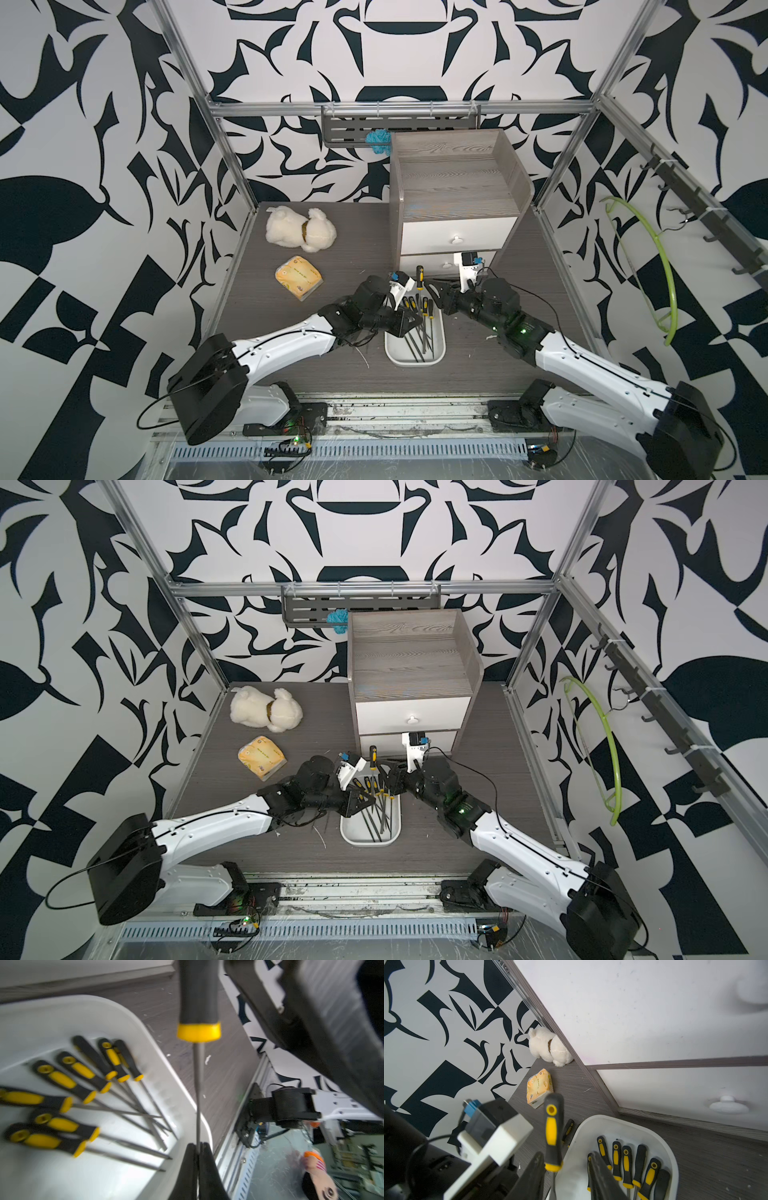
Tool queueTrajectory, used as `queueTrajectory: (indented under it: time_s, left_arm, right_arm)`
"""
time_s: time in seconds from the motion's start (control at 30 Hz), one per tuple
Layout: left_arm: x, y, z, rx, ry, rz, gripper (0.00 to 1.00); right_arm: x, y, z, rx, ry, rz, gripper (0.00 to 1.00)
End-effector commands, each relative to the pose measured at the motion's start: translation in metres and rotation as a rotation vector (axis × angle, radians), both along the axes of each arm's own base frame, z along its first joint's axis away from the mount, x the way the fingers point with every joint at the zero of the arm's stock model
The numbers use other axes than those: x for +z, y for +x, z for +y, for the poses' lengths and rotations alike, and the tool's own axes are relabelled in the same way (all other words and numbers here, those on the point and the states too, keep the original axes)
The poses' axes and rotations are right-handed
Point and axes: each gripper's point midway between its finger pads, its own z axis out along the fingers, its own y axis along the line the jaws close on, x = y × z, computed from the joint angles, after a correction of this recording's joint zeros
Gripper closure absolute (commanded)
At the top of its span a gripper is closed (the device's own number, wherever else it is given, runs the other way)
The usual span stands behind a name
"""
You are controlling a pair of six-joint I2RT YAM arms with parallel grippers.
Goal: Take the file tool out of the storage box
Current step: Pick up the file tool from the storage box, then place the file tool at the center of the board.
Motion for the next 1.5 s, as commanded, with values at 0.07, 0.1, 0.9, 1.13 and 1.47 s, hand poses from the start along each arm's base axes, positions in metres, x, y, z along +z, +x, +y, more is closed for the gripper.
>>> queueTrajectory:
  time_s: [0.07, 0.1, 0.9, 1.13, 1.47]
  left_arm:
    - [-0.014, 0.007, 0.097, 0.258, 0.446, -0.025, 1.0]
    - [-0.017, 0.007, 0.117, 0.312, 0.532, -0.021, 1.0]
    - [-0.142, 0.002, 0.215, 0.344, 1.162, 0.452, 1.0]
    - [-0.146, 0.01, 0.206, 0.285, 1.149, 0.476, 1.0]
    - [-0.149, 0.012, 0.205, 0.279, 1.145, 0.487, 1.0]
  right_arm:
    - [0.026, 0.0, 0.001, 0.032, -0.081, -0.063, 0.6]
    - [0.024, 0.0, 0.002, 0.039, -0.105, -0.056, 0.6]
    - [0.017, -0.006, 0.004, 0.088, -0.148, -0.056, 0.59]
    - [0.014, -0.005, 0.007, 0.095, -0.152, -0.041, 0.59]
    - [0.006, -0.002, 0.01, 0.097, -0.162, -0.016, 0.59]
